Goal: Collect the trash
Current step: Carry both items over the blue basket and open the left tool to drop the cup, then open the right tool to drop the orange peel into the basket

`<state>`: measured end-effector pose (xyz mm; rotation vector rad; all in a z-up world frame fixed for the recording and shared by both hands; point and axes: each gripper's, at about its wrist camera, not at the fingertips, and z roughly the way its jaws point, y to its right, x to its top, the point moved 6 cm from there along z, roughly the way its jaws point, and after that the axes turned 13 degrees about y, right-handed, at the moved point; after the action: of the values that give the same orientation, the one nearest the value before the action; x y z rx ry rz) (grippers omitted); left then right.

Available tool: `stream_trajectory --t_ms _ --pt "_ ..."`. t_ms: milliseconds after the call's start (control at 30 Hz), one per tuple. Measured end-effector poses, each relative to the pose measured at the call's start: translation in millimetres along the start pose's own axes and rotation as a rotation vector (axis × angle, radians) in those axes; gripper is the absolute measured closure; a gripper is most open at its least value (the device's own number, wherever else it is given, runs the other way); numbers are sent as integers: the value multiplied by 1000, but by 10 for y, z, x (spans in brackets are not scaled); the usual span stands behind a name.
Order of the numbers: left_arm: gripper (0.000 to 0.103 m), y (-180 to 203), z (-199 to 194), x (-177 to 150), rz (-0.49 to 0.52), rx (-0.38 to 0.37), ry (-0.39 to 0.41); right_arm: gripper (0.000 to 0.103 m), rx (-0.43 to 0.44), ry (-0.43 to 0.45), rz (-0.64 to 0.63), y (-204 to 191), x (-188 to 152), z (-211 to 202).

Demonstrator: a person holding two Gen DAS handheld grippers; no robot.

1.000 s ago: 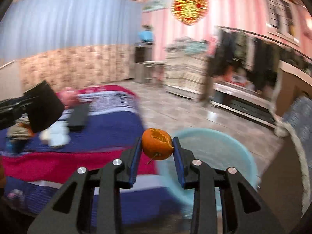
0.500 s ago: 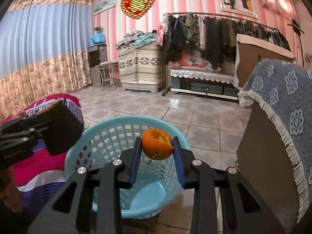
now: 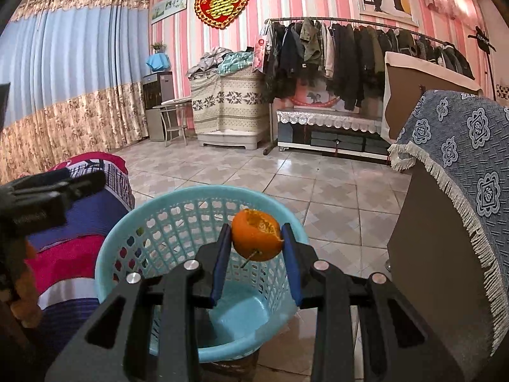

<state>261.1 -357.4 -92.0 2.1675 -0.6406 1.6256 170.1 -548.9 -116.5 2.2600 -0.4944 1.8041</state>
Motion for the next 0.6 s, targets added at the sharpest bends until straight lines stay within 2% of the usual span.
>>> stream_trajectory --t_ms 100,367,433,500,600 --pt "6 -221 -109 9 -28 61 4 71 5 -2 -10 -96 -35 51" --pt "6 -594 -425 27 -43 147 15 67 15 -6 -40 -395 -150 257" --pt "6 -692 -509 10 -53 163 12 53 9 -1 -47 -434 -136 281" --pt "6 -771 -575 -18 -59 176 9 35 -2 11 -53 -446 -89 276" --pt "6 -883 -694 -29 -73 191 6 25 -10 28 -55 -458 30 221"
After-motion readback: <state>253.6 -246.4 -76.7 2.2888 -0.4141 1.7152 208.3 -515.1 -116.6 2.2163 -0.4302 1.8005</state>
